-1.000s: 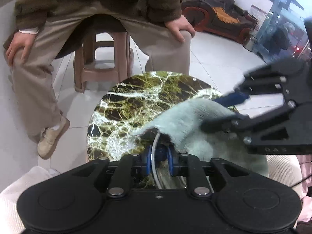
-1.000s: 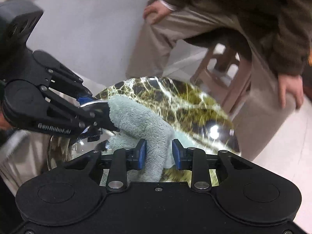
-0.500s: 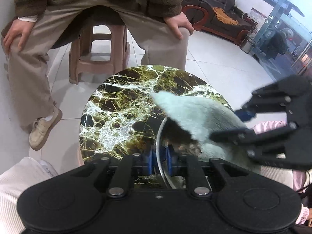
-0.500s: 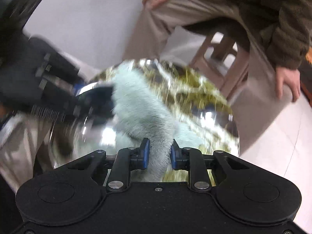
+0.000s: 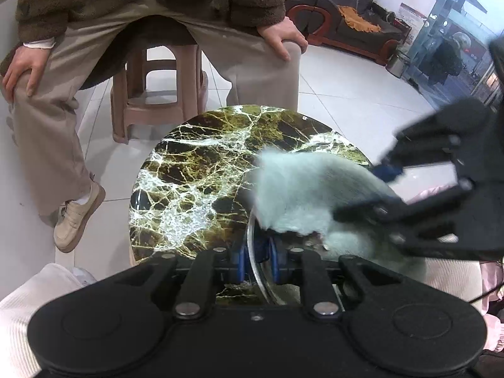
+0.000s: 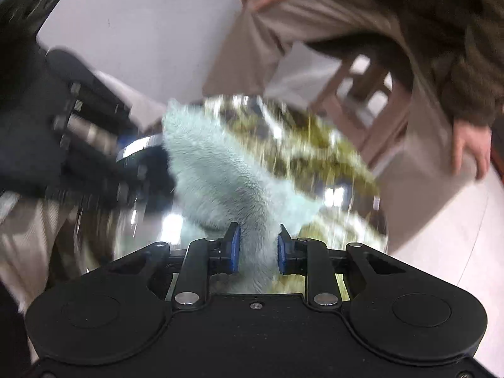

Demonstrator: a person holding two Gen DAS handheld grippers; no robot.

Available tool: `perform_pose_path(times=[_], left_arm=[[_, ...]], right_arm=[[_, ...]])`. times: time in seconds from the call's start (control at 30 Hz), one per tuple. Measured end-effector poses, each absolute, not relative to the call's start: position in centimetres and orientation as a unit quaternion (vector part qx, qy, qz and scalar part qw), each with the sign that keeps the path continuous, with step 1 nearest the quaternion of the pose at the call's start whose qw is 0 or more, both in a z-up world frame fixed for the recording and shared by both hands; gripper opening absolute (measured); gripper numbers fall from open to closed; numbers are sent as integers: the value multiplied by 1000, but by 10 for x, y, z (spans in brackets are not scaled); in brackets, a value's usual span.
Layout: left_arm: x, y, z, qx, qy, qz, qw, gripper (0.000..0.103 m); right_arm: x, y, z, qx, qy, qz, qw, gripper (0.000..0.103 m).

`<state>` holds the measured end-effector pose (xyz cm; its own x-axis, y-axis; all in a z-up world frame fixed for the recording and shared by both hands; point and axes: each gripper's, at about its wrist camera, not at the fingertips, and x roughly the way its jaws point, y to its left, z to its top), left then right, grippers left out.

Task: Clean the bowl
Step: 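Hold the bowl rim with the left gripper while the right gripper rubs the towel around the inner wall, then hold the bowl rim with the left gripper while the right gripper scrubs the towel along the clamped rim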

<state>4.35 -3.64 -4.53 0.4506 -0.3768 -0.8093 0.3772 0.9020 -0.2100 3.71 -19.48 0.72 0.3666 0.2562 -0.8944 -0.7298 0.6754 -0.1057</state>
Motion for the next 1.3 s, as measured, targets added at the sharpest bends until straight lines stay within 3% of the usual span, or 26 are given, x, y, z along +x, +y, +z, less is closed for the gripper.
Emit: perform_pose_path(times=[0.27,0.6,0.83,1.13,1.3], left_arm=[[43,-42,-44,20,476,-223,850,15],[42,-37,-46,1,475,-227,850,16],[42,-38,-46,3,476,-227,850,16],[41,-39,-46,6,477,-226,850,16],[37,-42,-45,17,476,-221,851,17]], right_arm=[[55,-169,19,-266,435,333,793,23],[29,-197,8,-235,486,305,785,23],[46,-172,23,-244,437,316,806,23],[23,-193,8,-253,475,300,788,24],[35,-177,25,-244,429,306,814,24]])
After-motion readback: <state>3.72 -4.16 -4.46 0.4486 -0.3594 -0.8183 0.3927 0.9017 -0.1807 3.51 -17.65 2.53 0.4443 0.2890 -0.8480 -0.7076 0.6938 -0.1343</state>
